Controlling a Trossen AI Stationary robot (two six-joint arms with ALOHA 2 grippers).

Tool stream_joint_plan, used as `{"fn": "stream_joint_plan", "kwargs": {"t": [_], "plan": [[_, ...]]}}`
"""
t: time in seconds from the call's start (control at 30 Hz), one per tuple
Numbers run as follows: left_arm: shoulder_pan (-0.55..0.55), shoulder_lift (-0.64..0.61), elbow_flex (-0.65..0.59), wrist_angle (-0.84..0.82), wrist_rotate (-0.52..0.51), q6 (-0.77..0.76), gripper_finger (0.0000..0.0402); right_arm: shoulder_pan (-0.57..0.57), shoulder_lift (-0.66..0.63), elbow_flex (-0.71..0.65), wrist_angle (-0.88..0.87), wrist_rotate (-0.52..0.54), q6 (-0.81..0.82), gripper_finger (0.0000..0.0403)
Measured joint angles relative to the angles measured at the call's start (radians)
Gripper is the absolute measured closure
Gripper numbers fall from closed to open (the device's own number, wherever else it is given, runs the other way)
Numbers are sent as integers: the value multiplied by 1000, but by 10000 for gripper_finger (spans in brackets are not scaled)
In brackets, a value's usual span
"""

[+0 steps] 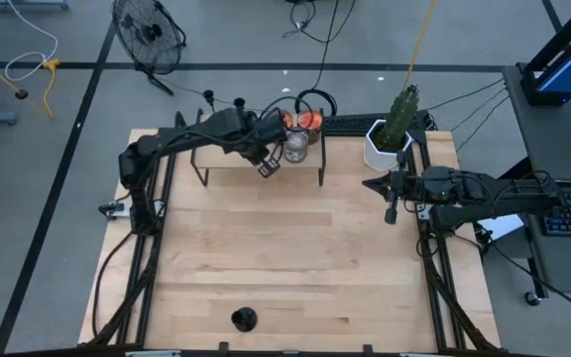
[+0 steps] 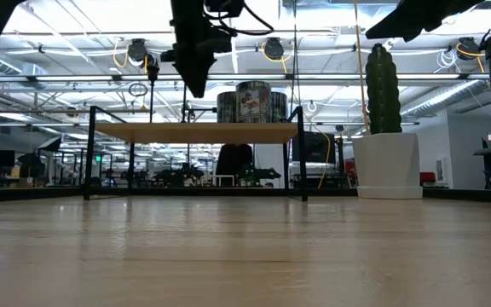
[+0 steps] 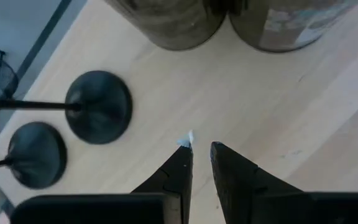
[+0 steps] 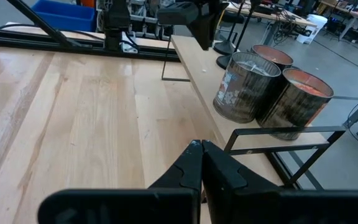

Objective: Pick & Place candle stick holders
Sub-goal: Put the top black candle holder on the shelf

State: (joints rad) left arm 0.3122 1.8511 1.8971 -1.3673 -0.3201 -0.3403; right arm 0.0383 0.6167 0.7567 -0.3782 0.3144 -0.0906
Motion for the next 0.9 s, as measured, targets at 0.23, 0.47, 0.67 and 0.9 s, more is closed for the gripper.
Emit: {"fn": "stream_joint_plan", "kwargs": {"t": [0.23,0.47,0.67,0.9], "plan": [[33,-22,-5,87,-22,45,364,0,0,0,-1,-1,64,403],[78,-57,-3,171,-51,74,391,0,0,0,-1,-1,56,403],[118,-57,-4,172,-60,84,394,0,0,0,-1,-1,53,403],[158,-55,-4,174,-74,77,388,0,0,0,0,-1,53,403]]}}
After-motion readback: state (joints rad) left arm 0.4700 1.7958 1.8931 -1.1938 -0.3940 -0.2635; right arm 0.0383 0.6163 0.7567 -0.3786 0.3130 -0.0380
